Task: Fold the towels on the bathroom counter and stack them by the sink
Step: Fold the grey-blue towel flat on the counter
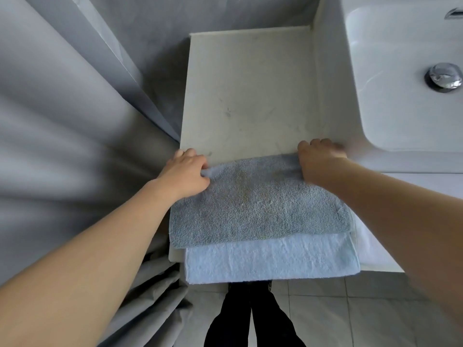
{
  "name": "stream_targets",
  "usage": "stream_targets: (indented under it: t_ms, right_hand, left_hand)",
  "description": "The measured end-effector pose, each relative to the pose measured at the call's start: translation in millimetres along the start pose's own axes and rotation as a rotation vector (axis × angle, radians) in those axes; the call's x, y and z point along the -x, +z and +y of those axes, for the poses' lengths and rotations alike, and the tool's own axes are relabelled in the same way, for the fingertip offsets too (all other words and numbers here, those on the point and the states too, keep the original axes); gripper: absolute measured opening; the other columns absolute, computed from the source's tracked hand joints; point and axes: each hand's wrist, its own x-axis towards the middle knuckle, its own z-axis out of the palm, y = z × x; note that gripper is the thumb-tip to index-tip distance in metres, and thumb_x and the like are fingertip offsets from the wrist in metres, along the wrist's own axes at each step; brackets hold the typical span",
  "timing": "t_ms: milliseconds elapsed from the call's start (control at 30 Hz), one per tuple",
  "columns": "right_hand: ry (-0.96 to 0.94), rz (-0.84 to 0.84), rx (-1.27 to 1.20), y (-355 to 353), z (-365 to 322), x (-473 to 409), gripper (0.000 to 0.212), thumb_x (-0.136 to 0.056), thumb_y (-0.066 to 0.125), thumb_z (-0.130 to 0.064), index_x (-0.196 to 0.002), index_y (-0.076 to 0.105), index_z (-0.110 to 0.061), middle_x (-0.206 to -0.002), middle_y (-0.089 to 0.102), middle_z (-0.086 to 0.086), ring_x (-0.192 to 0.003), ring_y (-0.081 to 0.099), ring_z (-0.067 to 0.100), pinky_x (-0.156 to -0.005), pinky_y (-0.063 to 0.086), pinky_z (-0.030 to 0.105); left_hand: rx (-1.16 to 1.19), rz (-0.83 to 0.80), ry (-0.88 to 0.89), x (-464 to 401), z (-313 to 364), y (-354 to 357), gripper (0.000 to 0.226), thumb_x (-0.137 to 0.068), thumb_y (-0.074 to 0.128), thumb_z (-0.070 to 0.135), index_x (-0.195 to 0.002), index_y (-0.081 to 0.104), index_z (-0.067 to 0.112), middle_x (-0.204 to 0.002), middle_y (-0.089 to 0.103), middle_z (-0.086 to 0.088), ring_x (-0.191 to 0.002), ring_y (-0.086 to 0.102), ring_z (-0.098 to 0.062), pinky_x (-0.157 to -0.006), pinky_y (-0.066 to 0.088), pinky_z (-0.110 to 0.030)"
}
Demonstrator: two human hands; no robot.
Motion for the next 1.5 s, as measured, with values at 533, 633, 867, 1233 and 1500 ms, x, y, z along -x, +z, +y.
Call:
stream_targets:
  t_ms: [533, 633, 867, 1233, 1500]
  right_hand:
    - [0.291, 0.083, -1.125, 26.3, 22.6, 36.2, 0.028, -0.082, 0.068, -0.034, -0.091, 0.061, -0.009, -0.078, 0.062, 0.008, -0.075, 0.059, 0.029, -0.060, 0.044, 0.031]
    - [0.320, 0.121, -0.940, 36.9, 18.6, 41.2, 0.044, -0.090, 0.058, -0.043, -0.106, 0.060, -0.003, -0.101, 0.064, 0.019, -0.094, 0.060, 0.037, -0.076, 0.047, 0.039]
    - [0.208, 0.391, -1.090, 22.3, 16.3, 62.2, 0.019, -0.101, 0.041, -0.032, -0.095, 0.039, -0.014, -0.085, 0.050, 0.002, -0.081, 0.046, 0.029, -0.068, 0.030, 0.034]
    - [0.284, -0.021, -1.000, 70.5, 39.2, 101.3, 0.037, -0.094, 0.040, -0.009, -0.131, 0.042, -0.010, -0.098, 0.055, 0.012, -0.073, 0.051, 0.021, -0.057, 0.040, 0.030]
    - [0.442, 0.344, -1.094, 73.7, 14.7, 103.9, 0.029, -0.103, 0.035, -0.035, -0.097, 0.046, -0.009, -0.089, 0.054, 0.011, -0.081, 0.047, 0.031, -0.068, 0.031, 0.037]
  left_hand:
    - [1.532, 0.062, -0.604, 64.4, -14.3, 14.6, 0.008, -0.090, 0.062, 0.004, -0.089, 0.069, 0.008, -0.079, 0.075, -0.010, -0.070, 0.073, -0.023, -0.071, 0.056, -0.036]
    - [1.413, 0.109, -0.504, 62.2, -5.8, 16.0, 0.013, -0.090, 0.063, 0.006, -0.089, 0.071, 0.016, -0.082, 0.075, -0.004, -0.073, 0.072, -0.018, -0.072, 0.054, -0.033]
    - [1.236, 0.200, -0.240, 71.8, 16.6, -9.2, 0.019, -0.097, 0.056, 0.010, -0.090, 0.051, 0.028, -0.081, 0.058, -0.001, -0.075, 0.054, -0.018, -0.070, 0.043, -0.033]
    - [1.283, -0.077, -0.470, 101.9, 15.0, 24.2, 0.034, -0.093, 0.060, 0.003, -0.125, 0.053, 0.010, -0.116, 0.066, -0.018, -0.098, 0.065, -0.029, -0.086, 0.049, -0.038]
    - [0.836, 0.361, -0.379, 75.9, 50.9, 56.4, 0.004, -0.096, 0.053, 0.027, -0.097, 0.050, 0.025, -0.103, 0.055, -0.013, -0.068, 0.049, -0.019, -0.063, 0.037, -0.029]
